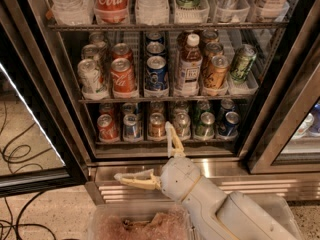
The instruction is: Pick coke can from middle shelf of fridge
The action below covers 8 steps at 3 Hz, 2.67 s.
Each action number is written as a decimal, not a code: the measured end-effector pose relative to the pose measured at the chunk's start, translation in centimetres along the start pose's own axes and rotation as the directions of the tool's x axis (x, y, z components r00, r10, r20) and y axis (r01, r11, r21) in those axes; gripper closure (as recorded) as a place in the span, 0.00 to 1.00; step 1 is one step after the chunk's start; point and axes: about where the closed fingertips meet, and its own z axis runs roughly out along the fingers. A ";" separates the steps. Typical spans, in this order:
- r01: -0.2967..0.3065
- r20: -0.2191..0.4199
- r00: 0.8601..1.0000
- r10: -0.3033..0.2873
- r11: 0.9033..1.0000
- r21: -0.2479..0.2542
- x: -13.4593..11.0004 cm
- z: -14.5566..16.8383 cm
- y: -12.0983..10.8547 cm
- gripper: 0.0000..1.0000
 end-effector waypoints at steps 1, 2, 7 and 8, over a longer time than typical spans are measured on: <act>0.001 0.022 1.000 0.000 0.999 -0.038 0.0 2.1 -0.1 0.00; 0.037 0.060 0.998 -0.036 0.999 -0.022 -0.4 3.7 -1.1 0.00; 0.105 0.142 0.983 -0.114 0.992 0.073 -0.7 7.3 -3.3 0.00; 0.101 0.165 0.980 -0.110 0.993 0.063 -0.8 8.7 -3.0 0.00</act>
Offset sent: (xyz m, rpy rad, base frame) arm 0.0558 0.0244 0.0156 0.0366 -0.1236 -0.0130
